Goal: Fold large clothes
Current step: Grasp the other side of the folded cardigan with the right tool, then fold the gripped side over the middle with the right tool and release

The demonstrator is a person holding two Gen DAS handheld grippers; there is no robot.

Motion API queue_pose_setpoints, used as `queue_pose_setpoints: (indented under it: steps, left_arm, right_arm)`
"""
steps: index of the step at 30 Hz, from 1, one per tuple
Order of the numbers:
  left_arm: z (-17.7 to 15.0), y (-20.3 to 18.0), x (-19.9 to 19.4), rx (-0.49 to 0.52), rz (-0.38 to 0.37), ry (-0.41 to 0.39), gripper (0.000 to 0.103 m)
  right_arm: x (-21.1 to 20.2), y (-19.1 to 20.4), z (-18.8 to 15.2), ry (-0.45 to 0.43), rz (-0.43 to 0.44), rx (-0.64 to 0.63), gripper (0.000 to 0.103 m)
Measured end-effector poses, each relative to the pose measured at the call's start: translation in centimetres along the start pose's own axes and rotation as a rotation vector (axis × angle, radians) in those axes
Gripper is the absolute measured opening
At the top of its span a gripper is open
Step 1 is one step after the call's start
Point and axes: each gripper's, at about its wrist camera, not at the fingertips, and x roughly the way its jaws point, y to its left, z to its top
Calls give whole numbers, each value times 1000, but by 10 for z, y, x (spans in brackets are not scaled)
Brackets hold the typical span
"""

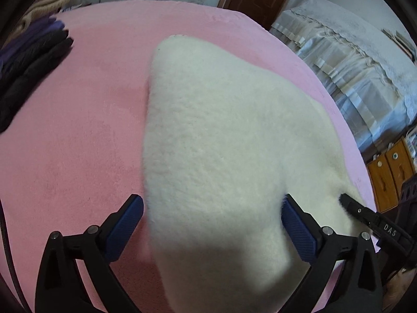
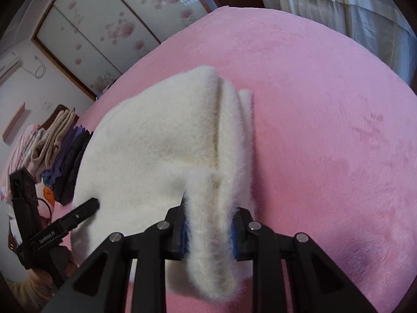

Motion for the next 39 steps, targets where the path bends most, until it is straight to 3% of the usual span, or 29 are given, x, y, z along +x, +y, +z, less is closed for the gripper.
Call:
queue_pose_setpoints:
  steps: [4,6,10,14,16,18,21,23,25,26,27,29,32,35,39]
  left_arm:
    - [-1,1,-6,10,11,-3,102]
    - [0,2,-13,-1,10,6,102]
    - [-2,6,-44,-27,33,-39,101]
    - [-9,6,-82,-40,73,-126,101]
    - [-17,5,-94,-39,93,-141,94]
    - [-23,2,-99,-32,111,-145,84]
    - [-29,0,-88,1,151,-113,78]
    - [-28,6,-75,-10,143,-64,68]
    - [-27,10,-68,-39,114,-56,68]
    - [-25,11,-67,-35,107,-64,68]
    - [-24,10,-65,-15,106,-60,68]
    - [-24,7,-57,36,115,-30,69]
    - [-29,2,-49,94,135,5,69]
    - [-32,-3,-45,152,165,2,69]
    - [-32,-2,-39,140,152,16,70]
  right_arm:
    - [-6,6,6,29,0,-3,31]
    - [-17,9,12,35,-45,10,46]
    - [-49,13,15,-30,-120,21,47]
    - [-72,50,7,-109,-234,-95,47]
    - [-68,75,-1,-92,-247,-165,43]
    - [-59,98,-11,-72,-229,-236,20]
    - [-39,123,-26,-46,-210,-326,16]
    - [-28,120,-30,-31,-256,-340,13]
    - [-23,102,-31,-27,-335,-313,13]
    - [-22,90,-30,-24,-361,-295,10]
    - [-21,78,-29,-17,-372,-278,0]
    - [-21,56,-29,11,-387,-240,0]
    - [-18,30,-30,57,-332,-172,0]
    - [-7,31,-35,66,-352,-189,0]
    - [-7,31,-35,53,-361,-179,0]
